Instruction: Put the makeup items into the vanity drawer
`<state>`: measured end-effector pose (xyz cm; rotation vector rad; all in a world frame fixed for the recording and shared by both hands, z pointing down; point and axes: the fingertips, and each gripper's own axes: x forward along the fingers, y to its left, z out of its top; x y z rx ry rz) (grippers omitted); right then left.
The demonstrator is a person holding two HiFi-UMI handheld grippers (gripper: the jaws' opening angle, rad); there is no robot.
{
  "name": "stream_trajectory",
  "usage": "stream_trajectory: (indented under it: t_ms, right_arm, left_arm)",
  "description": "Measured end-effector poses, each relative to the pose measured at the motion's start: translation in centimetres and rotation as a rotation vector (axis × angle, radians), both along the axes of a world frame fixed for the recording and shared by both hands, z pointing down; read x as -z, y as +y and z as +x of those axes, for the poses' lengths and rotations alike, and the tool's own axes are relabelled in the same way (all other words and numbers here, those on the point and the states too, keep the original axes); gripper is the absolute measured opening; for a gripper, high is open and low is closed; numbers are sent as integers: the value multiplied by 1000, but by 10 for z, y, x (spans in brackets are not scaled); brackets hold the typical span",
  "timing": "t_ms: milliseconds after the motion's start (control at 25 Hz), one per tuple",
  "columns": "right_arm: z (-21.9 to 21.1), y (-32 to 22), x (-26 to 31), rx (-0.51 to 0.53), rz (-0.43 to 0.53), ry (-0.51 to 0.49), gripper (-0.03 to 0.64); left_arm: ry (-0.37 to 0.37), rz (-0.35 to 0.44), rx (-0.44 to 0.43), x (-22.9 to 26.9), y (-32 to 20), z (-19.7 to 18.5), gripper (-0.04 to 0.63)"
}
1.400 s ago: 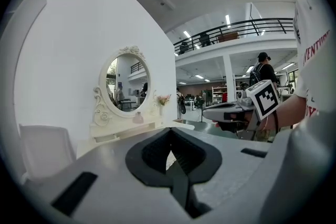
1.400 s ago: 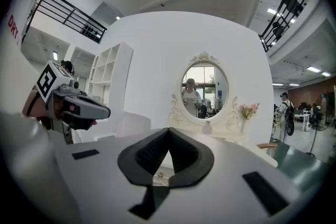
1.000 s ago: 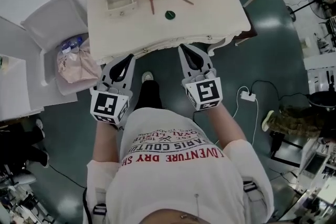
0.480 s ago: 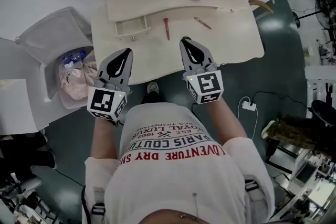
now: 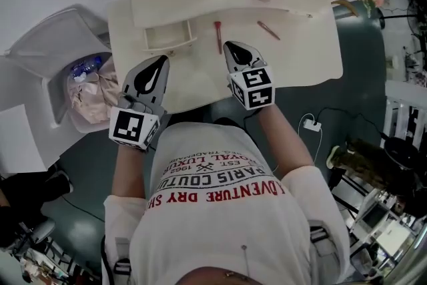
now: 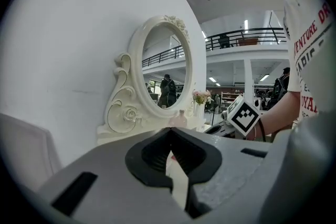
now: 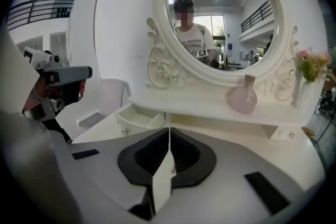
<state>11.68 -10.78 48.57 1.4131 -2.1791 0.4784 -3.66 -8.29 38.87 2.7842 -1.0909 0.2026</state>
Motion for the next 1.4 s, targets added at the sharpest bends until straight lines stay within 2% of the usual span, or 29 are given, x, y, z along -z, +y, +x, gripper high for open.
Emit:
stream_trajectory:
  t_ms: [280, 480, 760, 960, 1120, 1400]
  right_arm:
    - [3, -25, -75, 22, -218, 65, 55]
    - [9, -41, -111, -14, -344, 91, 81]
    - [15, -47, -137, -76, -446, 118, 81]
    - [16, -49, -139, -106, -462, 120, 77]
    - [17, -49, -136, -130, -468, 112, 43]
    - [12, -62, -90, -105, -350, 114, 43]
  left_arm:
    - [-13, -69, 13, -31, -24, -3, 6]
    - [-19, -100, 17, -46, -36, -5, 6]
    - [-27, -116, 26, -55, -48, -12, 6]
    - [-42, -117, 27, -59, -53, -16, 6]
    - [-28, -110, 33, -58, -52, -20, 6]
    - [-27, -56, 44, -37, -52, -28, 6]
